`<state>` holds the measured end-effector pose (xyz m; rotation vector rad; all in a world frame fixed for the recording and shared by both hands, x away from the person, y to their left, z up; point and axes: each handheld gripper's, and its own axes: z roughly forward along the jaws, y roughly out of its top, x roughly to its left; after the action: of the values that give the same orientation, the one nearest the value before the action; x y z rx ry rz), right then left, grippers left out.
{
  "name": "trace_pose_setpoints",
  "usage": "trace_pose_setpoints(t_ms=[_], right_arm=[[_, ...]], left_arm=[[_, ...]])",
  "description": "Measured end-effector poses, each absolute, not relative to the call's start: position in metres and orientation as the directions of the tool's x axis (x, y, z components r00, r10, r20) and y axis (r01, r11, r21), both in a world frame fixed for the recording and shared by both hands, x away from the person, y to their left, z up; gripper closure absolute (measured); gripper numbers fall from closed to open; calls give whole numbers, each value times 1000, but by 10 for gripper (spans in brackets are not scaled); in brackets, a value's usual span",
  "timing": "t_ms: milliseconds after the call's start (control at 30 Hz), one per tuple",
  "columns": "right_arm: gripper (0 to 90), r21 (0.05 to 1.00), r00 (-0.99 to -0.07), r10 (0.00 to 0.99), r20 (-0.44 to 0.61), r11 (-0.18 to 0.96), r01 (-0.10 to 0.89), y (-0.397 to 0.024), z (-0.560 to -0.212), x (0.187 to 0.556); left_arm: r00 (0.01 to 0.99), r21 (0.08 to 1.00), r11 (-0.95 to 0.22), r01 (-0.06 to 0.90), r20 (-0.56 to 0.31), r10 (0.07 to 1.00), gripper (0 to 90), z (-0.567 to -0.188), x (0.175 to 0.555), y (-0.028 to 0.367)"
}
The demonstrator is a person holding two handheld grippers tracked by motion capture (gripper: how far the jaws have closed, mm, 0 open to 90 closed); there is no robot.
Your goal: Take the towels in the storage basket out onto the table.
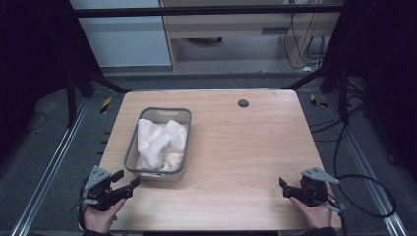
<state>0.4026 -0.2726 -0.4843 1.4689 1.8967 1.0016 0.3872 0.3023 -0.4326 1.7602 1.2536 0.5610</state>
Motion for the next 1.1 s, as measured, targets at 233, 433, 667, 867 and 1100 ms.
trace_pose_setpoints(t_ms=[233,433,667,867,1100], right_arm=[[113,813,-266,964,20,139,565,-272,-485,403],[113,811,-266,964,23,138,569,-271,-485,403],[113,812,-268,963,21,140,567,-271,-485,404],[113,811,-268,963,14,146,567,-271,-485,404],[113,810,-265,964,13,145,568,-271,-486,405]], left_arm=[[396,867,-104,488,-114,911,306,-419,387,301],[407,873,-116,474,-100,908,316,-409,388,297],[414,870,-123,477,-98,905,310,-401,394,296],[427,862,-146,486,-88,900,302,-394,404,293],[449,855,-169,490,-82,890,292,-384,415,291]])
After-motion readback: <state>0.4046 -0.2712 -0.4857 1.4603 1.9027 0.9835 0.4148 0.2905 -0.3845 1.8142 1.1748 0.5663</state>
